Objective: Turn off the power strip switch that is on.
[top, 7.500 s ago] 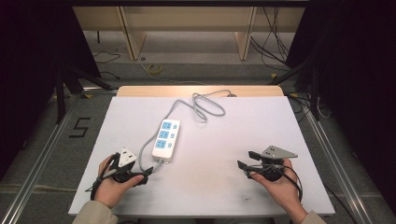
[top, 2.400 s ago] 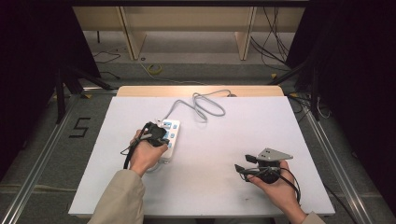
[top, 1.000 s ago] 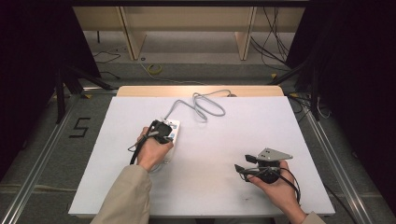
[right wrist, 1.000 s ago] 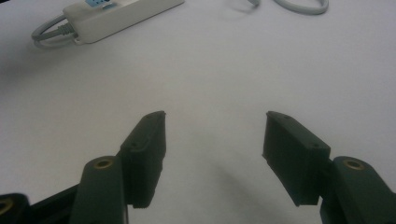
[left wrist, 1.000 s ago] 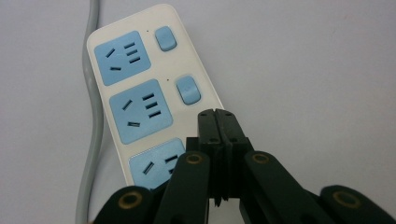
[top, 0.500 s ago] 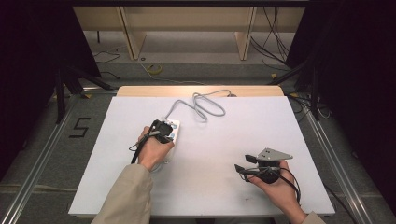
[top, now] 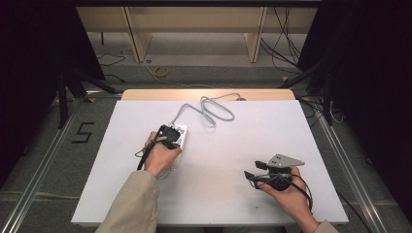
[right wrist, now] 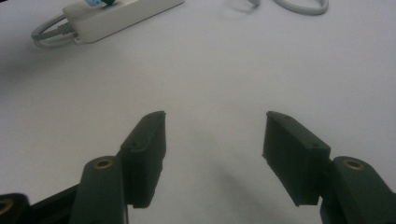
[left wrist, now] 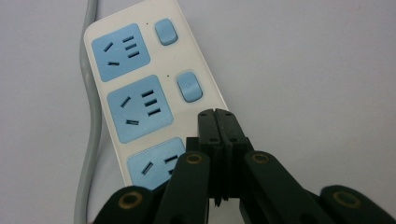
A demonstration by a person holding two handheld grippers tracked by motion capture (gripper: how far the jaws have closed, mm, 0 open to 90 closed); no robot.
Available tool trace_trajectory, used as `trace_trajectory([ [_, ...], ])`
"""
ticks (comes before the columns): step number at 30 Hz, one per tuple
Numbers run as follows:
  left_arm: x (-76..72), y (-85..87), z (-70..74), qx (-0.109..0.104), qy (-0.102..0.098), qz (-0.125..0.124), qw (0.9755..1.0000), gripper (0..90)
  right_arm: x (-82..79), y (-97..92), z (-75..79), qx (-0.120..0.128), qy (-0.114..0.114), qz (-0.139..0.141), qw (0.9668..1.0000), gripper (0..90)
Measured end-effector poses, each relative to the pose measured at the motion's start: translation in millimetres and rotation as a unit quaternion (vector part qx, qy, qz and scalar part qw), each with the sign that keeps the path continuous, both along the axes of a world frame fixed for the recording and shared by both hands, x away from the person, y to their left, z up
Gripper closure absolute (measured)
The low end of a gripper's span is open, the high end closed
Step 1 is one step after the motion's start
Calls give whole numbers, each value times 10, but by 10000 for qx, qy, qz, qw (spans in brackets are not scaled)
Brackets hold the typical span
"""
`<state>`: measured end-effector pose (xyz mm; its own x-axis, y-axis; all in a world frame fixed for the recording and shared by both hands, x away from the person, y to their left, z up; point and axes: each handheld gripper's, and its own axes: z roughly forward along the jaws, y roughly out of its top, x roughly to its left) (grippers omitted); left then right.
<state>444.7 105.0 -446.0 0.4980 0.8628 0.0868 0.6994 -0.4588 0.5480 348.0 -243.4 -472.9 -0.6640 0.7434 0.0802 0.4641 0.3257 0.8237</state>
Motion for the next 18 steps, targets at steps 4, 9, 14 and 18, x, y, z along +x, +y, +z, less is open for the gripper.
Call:
trace_trajectory([
  [4,1,3,8,34,64,73,9999,897,-1,0,0,-6,2,1,10000,402],
  [9,1,4,9,21,92,96,9999,897,-1,2,-2,-18,12,-5,10000,402],
  [14,7,-1,13,19,119,118,9999,897,-3,4,-3,-22,16,-5,10000,401],
  [18,10,-4,13,12,145,133,9998,898,-3,6,-3,-25,20,-4,10000,402],
])
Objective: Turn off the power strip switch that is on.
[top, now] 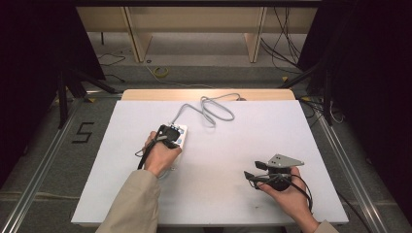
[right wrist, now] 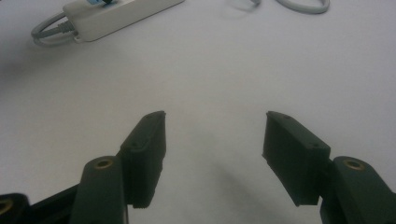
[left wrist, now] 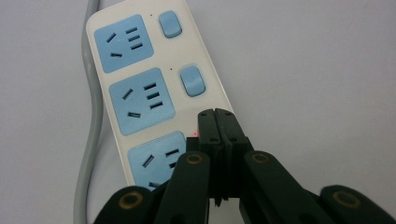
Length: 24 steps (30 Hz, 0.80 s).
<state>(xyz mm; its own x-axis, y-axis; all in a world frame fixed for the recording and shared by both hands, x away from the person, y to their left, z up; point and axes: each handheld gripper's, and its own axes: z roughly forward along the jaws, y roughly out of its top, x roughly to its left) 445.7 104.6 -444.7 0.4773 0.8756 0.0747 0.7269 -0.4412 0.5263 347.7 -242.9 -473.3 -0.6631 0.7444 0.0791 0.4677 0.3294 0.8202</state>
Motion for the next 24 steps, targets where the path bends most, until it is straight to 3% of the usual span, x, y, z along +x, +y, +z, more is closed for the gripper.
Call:
trace_trajectory([
  [14,10,-14,5,33,35,21,10000,898,1,9,-4,-14,-8,12,10000,402],
  [24,29,-62,51,118,69,-123,9998,898,8,-2,-2,-15,-7,4,10000,402],
])
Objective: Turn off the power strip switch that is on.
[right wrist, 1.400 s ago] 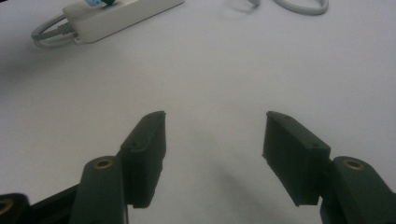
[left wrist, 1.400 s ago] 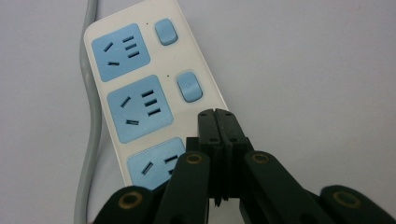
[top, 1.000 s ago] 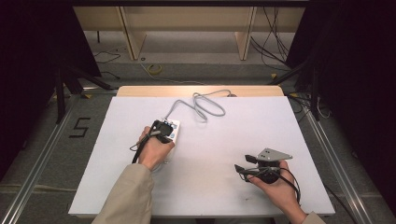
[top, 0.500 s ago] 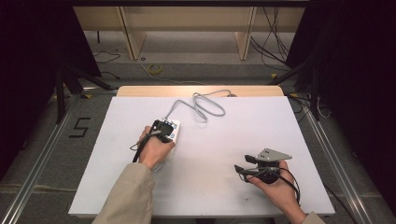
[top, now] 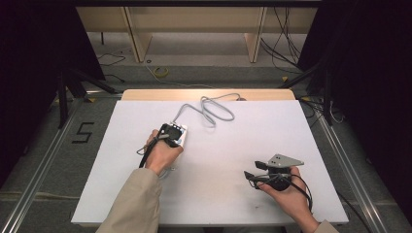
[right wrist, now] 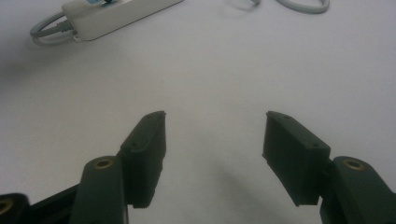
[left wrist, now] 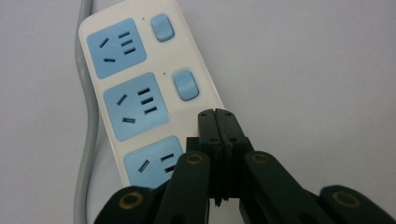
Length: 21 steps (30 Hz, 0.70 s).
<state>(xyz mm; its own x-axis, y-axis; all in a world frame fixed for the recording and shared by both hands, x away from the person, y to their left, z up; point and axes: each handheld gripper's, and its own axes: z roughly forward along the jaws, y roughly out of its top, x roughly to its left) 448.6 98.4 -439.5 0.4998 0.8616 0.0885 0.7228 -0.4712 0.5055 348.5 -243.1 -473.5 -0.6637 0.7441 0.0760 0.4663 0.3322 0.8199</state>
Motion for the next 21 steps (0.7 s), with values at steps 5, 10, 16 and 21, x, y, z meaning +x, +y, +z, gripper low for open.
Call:
trace_trajectory([
  [5,5,-20,18,112,0,46,9999,898,0,0,0,-3,-4,4,10000,402],
  [10,24,-13,-8,148,169,68,9997,898,1,-5,1,-2,-9,3,10000,402],
  [16,34,6,-7,55,241,131,9996,898,1,-4,0,-7,-6,1,10000,402],
  [21,33,-23,-4,162,242,133,9995,899,-1,-2,1,-10,-6,-1,10000,402],
])
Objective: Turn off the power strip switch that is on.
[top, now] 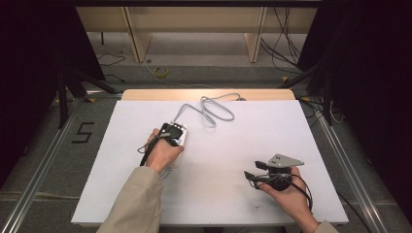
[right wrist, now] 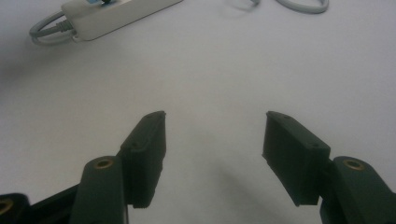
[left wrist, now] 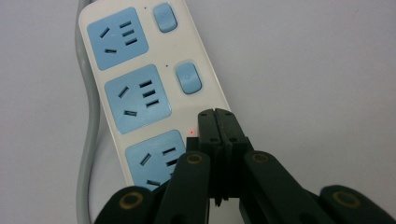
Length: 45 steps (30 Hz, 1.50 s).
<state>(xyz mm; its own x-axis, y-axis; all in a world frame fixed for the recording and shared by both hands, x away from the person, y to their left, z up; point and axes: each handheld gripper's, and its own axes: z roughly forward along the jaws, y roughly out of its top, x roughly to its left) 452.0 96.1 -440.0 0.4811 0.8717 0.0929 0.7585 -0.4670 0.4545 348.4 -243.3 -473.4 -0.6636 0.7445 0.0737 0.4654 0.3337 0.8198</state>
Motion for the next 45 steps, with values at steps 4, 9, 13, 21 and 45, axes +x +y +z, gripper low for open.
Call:
trace_trajectory([
  [4,3,2,1,0,20,-22,10000,898,-4,-3,3,14,-5,-9,10000,402],
  [9,-8,8,5,107,111,-75,9999,899,-4,-2,2,12,-5,-5,10000,402],
  [13,-16,10,-6,75,115,-48,9999,899,-4,5,1,8,-13,7,10000,403],
  [21,-15,11,-3,65,111,-46,9999,898,-3,14,0,7,6,6,10000,403],
  [45,-28,20,-5,50,61,-79,9999,898,1,3,3,6,-8,14,10000,404],
])
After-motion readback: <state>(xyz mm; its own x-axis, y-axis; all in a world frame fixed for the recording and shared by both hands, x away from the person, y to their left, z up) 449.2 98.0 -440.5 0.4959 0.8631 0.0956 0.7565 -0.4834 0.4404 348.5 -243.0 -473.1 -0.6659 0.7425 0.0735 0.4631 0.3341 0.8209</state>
